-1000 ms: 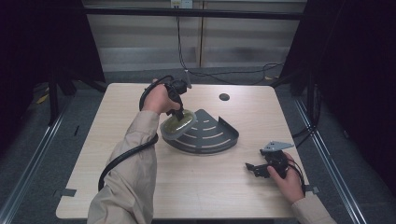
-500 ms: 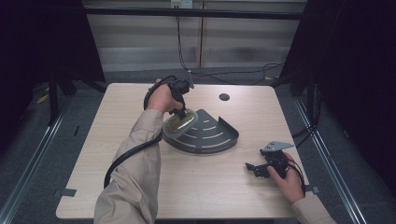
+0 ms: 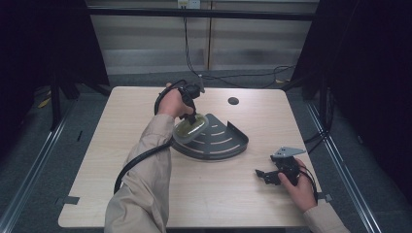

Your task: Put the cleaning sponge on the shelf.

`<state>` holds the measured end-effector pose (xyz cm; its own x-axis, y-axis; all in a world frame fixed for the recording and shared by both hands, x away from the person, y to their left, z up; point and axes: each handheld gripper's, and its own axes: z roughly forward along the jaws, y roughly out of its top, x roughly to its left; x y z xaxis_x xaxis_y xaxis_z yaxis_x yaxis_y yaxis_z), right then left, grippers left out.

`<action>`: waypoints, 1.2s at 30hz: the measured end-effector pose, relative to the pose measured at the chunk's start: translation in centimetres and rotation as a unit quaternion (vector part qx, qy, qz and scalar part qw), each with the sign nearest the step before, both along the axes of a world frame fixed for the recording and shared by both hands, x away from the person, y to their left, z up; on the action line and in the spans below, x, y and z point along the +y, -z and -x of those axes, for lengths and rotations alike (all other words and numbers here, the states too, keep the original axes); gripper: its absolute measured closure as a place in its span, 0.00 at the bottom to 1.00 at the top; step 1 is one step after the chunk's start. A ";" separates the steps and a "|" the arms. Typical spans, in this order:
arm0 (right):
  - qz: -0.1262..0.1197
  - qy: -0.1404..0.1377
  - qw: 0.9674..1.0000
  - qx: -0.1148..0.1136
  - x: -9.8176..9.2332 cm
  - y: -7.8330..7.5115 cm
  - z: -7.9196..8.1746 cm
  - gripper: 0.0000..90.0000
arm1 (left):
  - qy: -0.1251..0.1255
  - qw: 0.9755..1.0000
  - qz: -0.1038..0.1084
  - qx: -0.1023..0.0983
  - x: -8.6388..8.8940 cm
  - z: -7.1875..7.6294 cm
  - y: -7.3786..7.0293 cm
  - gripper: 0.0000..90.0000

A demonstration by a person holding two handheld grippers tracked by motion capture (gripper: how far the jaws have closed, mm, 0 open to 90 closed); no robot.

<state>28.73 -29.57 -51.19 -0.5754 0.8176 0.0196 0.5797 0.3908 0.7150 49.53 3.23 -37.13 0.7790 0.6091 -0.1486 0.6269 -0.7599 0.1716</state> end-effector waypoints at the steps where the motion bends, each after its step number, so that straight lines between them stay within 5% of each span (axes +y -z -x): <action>1: 0.000 0.000 1.000 0.000 0.0 0.0 0.0 0.12 | 0.000 1.000 0.000 0.000 -0.1 0.0 0.1 0.79; 36: -0.001 0.001 1.000 -0.001 0.0 0.0 0.0 0.12 | -0.016 1.000 -0.011 -0.008 0.0 -0.7 4.2 0.79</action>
